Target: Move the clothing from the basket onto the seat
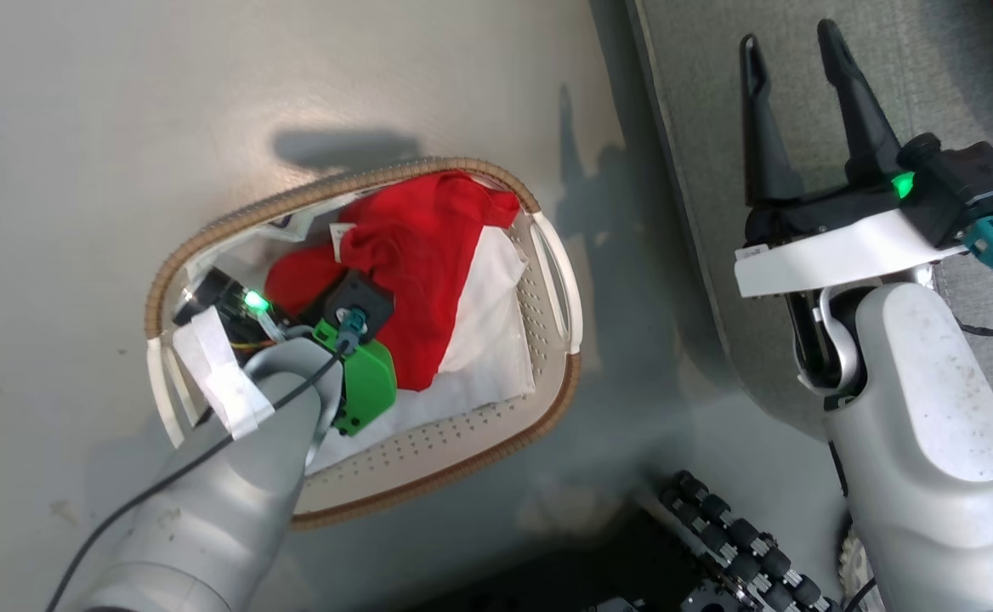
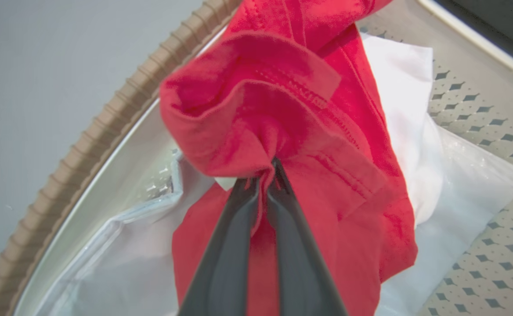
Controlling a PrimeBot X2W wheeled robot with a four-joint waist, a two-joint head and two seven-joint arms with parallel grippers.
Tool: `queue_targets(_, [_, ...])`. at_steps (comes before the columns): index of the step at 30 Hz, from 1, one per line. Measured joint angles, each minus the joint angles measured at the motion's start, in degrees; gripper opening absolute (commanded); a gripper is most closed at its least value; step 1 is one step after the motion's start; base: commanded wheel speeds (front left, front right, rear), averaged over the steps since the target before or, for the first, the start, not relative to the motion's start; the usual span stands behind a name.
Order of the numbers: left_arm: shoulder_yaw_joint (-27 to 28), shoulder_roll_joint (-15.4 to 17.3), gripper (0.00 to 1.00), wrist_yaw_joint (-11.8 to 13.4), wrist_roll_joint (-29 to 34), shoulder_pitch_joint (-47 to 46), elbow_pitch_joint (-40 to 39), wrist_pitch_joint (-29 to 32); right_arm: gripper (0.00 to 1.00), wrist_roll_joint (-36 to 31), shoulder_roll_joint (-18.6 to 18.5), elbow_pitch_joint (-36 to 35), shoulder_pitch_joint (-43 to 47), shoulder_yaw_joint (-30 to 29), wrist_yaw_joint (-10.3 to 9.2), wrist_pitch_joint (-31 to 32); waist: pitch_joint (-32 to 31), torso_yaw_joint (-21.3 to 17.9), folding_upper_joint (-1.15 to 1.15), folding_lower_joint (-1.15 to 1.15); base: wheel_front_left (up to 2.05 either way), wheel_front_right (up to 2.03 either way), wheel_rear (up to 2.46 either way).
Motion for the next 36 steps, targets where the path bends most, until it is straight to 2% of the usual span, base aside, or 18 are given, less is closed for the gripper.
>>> queue_targets(17, [2.53, -0.93, 0.0, -0.64, -6.98, 14.03, -17.12, 0.0, 1.0, -3.6, 0.09, 5.23, 9.06, 1.02, 0.0, 0.0, -16.22, 4.48, 0.0, 0.0, 0.0, 0.0, 0.0])
queue_targets(25, [6.0, -1.04, 0.0, -0.45, -8.06, 20.48, -27.5, 0.0, 1.0, -3.78, 0.04, 6.78, 14.85, 0.83, 0.0, 0.01, -24.72, 7.57, 0.0, 0.0, 0.0, 0.0, 0.0])
queue_targets(36, [10.71, -1.09, 0.0, -1.23, -9.59, 24.77, -40.86, 0.0, 1.0, -4.92, -0.16, 7.97, 20.78, 2.19, 0.0, 0.01, -34.61, 11.67, 0.0, 0.0, 0.0, 0.0, 0.0])
